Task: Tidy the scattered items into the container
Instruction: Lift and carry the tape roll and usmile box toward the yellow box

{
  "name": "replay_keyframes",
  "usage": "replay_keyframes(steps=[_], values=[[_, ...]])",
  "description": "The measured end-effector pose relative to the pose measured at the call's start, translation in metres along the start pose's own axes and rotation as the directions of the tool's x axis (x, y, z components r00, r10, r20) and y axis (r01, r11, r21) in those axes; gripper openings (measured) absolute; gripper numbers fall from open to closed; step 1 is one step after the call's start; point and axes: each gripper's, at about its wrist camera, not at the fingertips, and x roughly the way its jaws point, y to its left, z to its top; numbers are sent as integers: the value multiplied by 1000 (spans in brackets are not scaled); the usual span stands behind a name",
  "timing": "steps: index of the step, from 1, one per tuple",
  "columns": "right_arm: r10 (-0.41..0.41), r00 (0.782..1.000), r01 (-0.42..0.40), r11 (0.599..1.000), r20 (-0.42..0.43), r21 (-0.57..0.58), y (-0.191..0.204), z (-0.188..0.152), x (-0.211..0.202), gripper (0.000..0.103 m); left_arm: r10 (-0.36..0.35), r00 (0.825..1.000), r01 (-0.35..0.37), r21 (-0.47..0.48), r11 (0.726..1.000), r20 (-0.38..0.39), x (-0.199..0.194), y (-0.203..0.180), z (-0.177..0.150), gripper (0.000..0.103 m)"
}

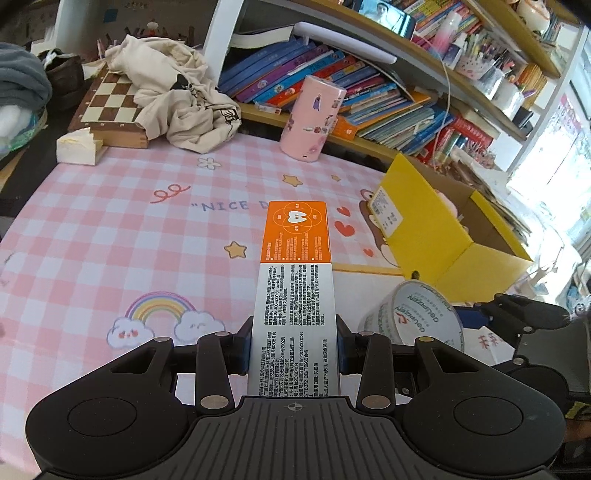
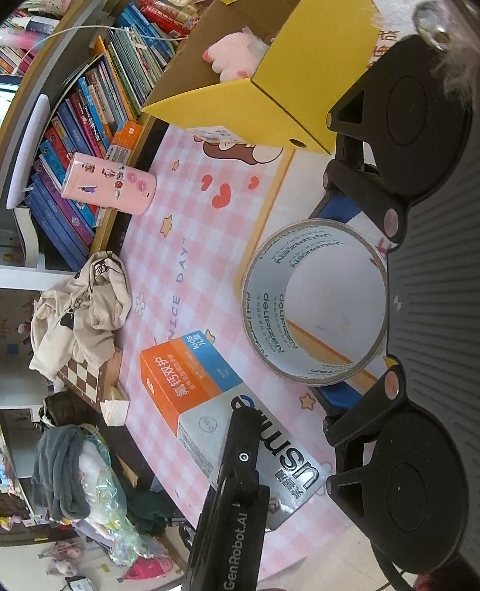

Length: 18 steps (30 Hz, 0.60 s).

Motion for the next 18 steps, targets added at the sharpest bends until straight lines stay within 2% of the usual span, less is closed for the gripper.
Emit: replay_keyframes(steps=[8, 18], values=[[-30, 999, 29, 999, 24, 25, 12, -10, -19, 83, -35, 999, 35, 6, 999, 14, -18, -1, -11, 38], [-98, 995, 97, 988, 0, 116, 4, -30, -35, 83, -93, 996, 93, 52, 994, -19, -15, -12, -18, 38]])
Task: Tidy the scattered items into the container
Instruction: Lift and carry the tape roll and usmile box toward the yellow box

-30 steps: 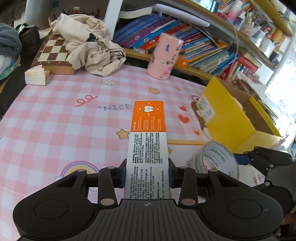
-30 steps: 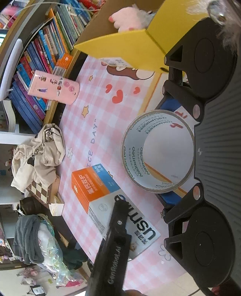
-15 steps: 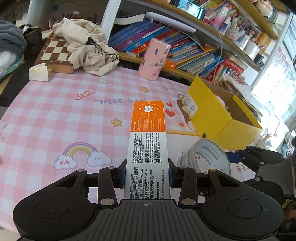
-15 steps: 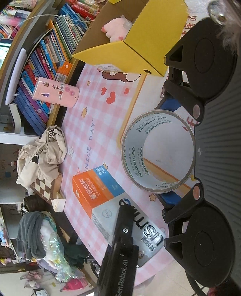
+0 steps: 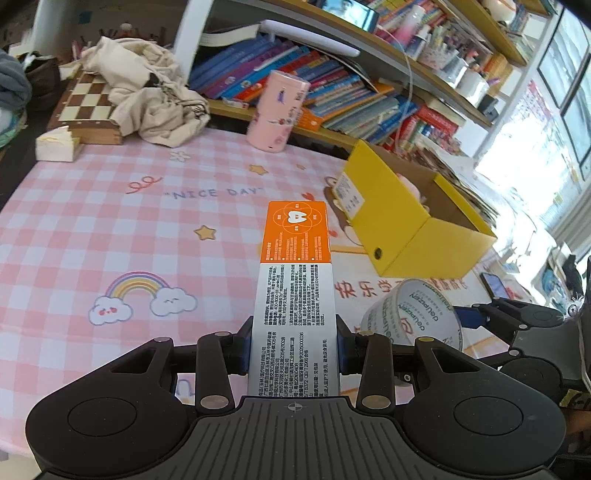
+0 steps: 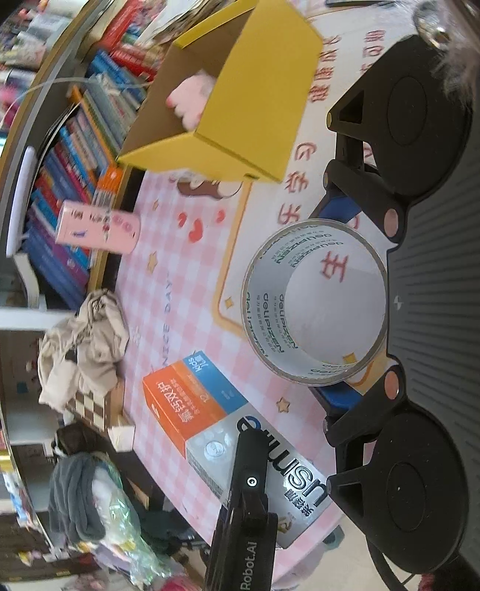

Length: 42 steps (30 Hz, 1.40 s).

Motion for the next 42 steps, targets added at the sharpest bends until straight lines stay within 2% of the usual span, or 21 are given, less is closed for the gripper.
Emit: replay_keyframes(steps=[21, 42], values=[[-143, 989, 146, 982, -38, 123, -38, -30, -27, 83, -153, 985, 160, 84, 984, -77, 30, -44, -1, 38], [-232, 972, 236, 942, -43, 241, -98, -50, -49, 83, -236, 960, 263, 201, 944, -148, 66, -111, 7, 38]])
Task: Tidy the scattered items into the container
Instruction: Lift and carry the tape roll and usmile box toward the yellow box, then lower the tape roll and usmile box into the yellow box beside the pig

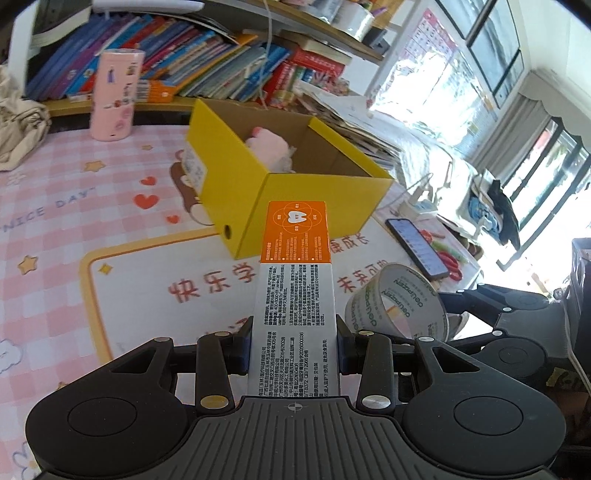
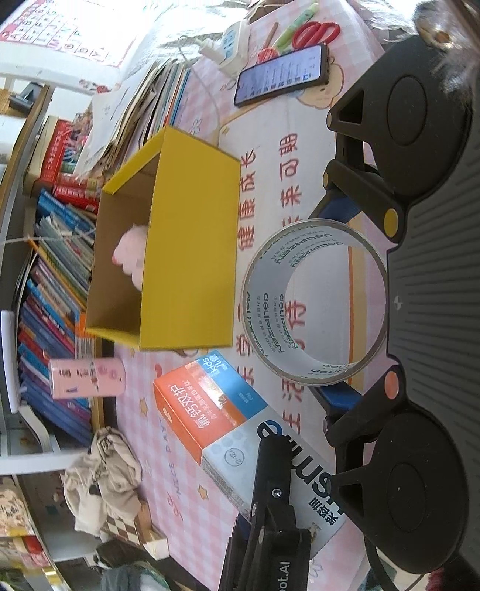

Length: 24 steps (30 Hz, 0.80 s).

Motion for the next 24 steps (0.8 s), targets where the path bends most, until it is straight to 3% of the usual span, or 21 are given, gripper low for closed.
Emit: replay_keyframes(steps=[15, 24], values=[[-17, 999, 16, 1000, 28, 19, -44, 10, -1, 83, -21, 1000, 21, 75, 997, -5, 28, -39, 22, 38], [-31, 990, 42, 996, 135, -79, -64, 35, -4, 83, -11, 999, 7, 92, 996, 44, 43, -60, 47, 38]])
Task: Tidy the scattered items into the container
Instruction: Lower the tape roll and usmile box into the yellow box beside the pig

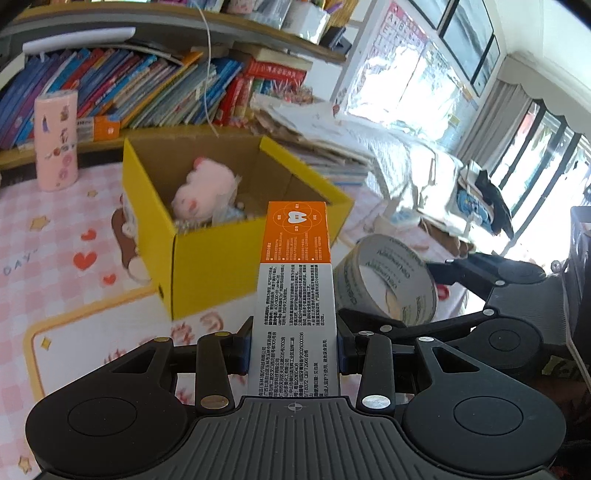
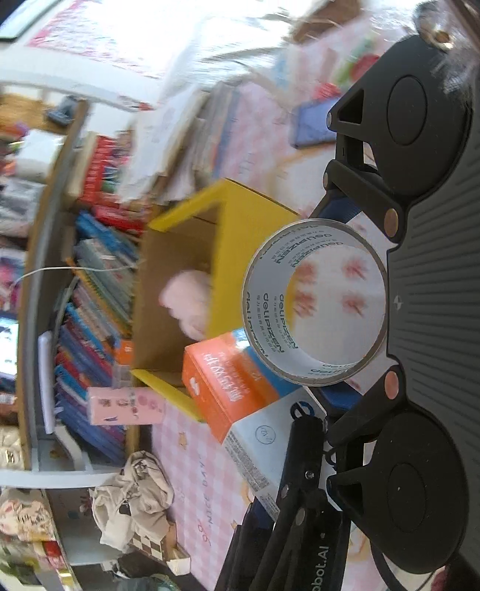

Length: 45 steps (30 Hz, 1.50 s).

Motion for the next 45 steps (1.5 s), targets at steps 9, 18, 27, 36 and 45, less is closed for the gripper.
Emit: replay_keyframes(steps=[9, 18, 27, 36, 45], values=[[21, 988, -7, 996, 150, -94, -40, 37, 7, 83, 60, 990, -59, -9, 998, 127, 8, -18, 35, 38], [133, 975, -113, 986, 180, -120, -70, 60, 33, 83, 163, 976, -155, -65, 986, 146, 21, -15, 56, 38], [191, 958, -168, 978, 215, -120, -91, 92, 71, 83, 271, 946, -256, -105, 961, 176, 38, 1, 92, 38], [235, 961, -214, 966, 149, -144, -93, 107, 123, 83, 326, 939, -311, -140, 940, 109, 80, 23, 108, 38], [266, 963, -256, 952, 43, -168, -87, 109, 171, 83, 365, 931, -361, -135, 923, 9, 116, 40, 109, 38]])
